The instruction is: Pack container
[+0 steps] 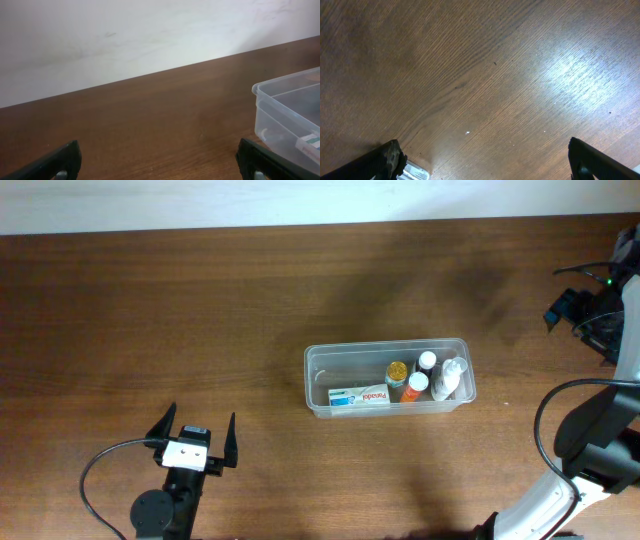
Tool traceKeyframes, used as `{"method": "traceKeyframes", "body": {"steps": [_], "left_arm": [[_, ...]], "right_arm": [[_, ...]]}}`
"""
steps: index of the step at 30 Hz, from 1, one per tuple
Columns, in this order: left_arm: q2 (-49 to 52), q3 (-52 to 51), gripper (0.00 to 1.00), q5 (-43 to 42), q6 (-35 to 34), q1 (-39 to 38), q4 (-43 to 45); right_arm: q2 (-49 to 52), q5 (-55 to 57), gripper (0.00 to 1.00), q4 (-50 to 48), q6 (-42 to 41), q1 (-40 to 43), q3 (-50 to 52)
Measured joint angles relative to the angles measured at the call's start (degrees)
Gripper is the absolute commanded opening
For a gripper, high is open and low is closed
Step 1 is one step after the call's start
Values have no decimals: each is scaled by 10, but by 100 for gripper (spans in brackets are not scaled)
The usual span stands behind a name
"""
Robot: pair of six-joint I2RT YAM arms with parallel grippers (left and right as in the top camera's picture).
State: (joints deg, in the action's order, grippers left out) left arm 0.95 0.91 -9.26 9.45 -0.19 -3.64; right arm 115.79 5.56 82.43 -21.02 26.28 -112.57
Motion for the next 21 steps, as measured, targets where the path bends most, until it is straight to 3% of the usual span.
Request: {"method": "traceKeyframes", "body": {"steps": [10, 15, 21], "left_arm": [[0, 0, 99, 0, 0, 0, 0], [0, 0, 99, 0, 0, 0, 0], [-1, 0, 99, 0, 0, 0, 0]], "right_arm": [[-45, 9, 98, -26, 0, -3, 13], [-193, 15, 98, -107, 1, -18, 91], [-448, 21, 98, -289, 0, -71, 304]]}}
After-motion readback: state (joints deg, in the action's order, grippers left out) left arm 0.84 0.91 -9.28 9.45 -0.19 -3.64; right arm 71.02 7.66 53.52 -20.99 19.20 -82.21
